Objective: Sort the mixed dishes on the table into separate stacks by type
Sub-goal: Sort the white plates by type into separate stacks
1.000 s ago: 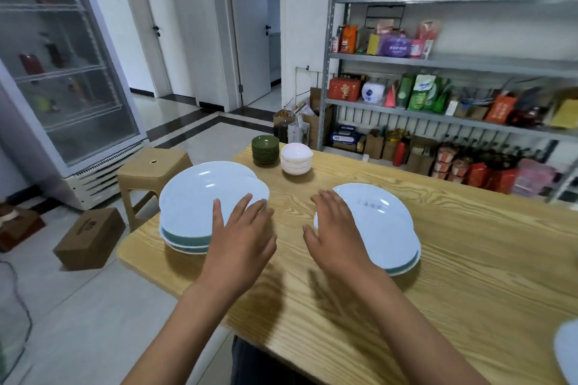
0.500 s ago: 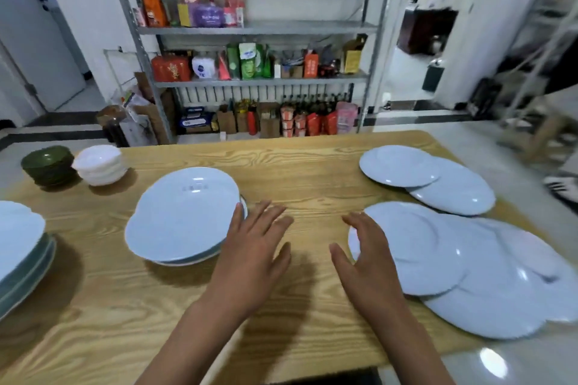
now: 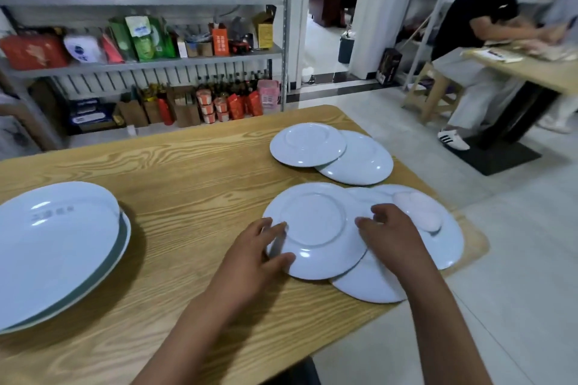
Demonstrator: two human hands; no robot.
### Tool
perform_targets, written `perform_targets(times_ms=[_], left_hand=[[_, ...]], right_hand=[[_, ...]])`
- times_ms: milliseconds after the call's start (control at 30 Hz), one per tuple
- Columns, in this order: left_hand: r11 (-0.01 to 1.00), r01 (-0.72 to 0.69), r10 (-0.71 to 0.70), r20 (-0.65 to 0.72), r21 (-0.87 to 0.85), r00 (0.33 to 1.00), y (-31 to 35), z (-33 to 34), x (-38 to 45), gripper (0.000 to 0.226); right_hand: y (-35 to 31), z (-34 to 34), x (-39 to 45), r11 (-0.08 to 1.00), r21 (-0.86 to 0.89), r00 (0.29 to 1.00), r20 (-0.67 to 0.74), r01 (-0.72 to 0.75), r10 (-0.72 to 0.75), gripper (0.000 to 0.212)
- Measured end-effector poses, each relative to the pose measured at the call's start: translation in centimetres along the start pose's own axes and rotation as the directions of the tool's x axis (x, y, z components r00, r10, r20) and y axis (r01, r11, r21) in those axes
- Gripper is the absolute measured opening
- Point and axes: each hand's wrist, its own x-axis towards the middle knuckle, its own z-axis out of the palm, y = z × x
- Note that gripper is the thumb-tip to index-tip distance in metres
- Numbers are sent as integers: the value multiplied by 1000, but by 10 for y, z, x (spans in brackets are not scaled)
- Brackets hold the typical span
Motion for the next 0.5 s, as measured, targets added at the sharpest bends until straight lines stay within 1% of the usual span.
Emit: perform_targets(times_ms=[100,167,267,300,333,400,433,500], left_hand=[[999,17,-17,-5,-30,1000,0,0,3,57],[998,19,-20,-10,-53,1000,0,-1,3,57],[994,8,-11,-25,-109,1000,-1,-2,0,57],[991,4,-9,-34,-136,999,-2,-4,-2,57],[988,0,-7,-41,-157,999,-3,-5,-4,56],[986,-9,0,-53,-166,999,-4,-7,-9,55],[986,-11,2,-60,-164,998,-5,-9,-11,54],[989,-32,17,-99,-147,995,-5,-17,-17,55]], right_hand=[[-6,-2,16,994,99,998,32,-55,52,49],[-5,-1,23,980,177,996,25,-86,83,45],[-6,-1,27,945,319,997,-1,-72,76,40],[-10,0,26,920,386,998,35,-64,54,36],[-15,1,25,881,469,993,113,-66,15,32],[-29,3,18,784,608,947,309,-130,-82,29],[-37,5,14,761,629,919,375,-158,-119,30],[-53,14,7,767,625,896,411,-144,-167,29]])
